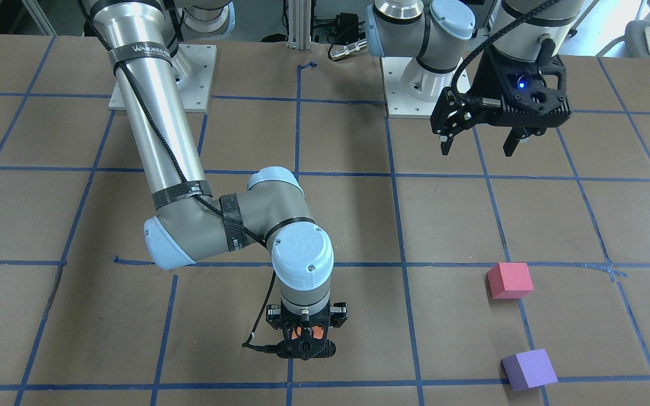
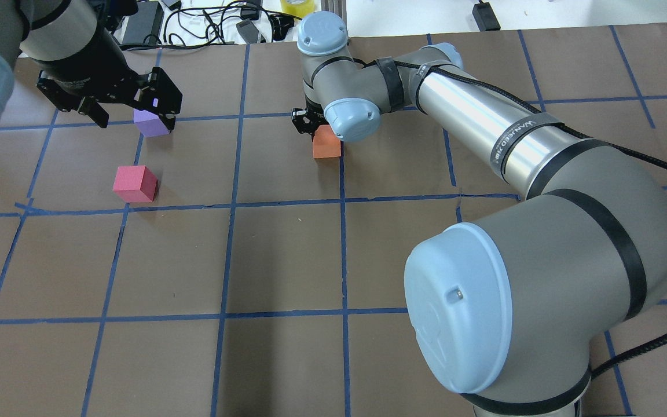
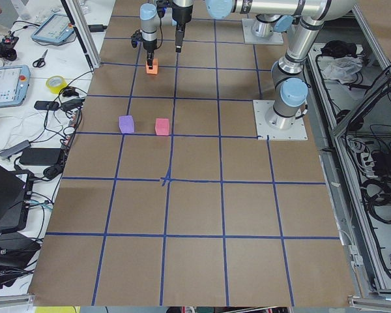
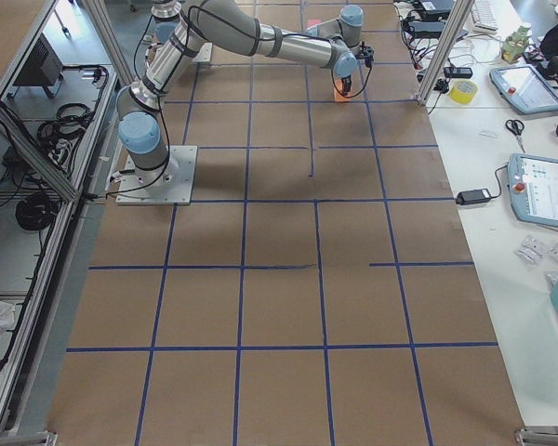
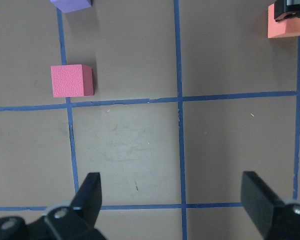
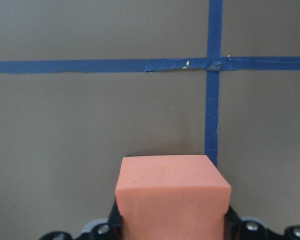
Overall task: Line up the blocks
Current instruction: 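Lower the orange cube onto the table and open the right gripper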
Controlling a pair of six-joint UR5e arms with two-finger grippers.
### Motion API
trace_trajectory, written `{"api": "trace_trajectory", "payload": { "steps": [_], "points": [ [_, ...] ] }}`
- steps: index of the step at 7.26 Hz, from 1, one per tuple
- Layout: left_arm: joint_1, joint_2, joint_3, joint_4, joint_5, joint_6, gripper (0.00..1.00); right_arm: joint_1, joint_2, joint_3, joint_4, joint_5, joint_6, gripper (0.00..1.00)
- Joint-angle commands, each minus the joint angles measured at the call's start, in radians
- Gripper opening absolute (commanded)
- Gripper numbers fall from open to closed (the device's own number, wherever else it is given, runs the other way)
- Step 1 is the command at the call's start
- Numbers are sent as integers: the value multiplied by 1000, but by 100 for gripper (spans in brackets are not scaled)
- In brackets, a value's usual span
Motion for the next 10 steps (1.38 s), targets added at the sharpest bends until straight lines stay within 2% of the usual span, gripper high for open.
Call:
{"api": "trace_trajectory", "payload": {
  "steps": [1, 5, 6, 7, 10],
  "points": [
    [2, -3, 1, 3, -7, 2, 100, 0, 1, 0, 0, 4, 27, 54],
    [9, -3, 1, 5, -4, 0, 100, -1, 4, -2, 0, 0, 33, 56],
    [8, -1, 1, 5, -4, 0, 100, -1, 4, 0, -1, -2, 33, 60],
    [8, -4, 1, 12, -8, 0, 100, -1, 12, -2, -12, -6, 15, 100],
    [9, -7, 4, 26, -5, 0, 100, -3, 3, 0, -9, -5, 18, 100]
  ]
}}
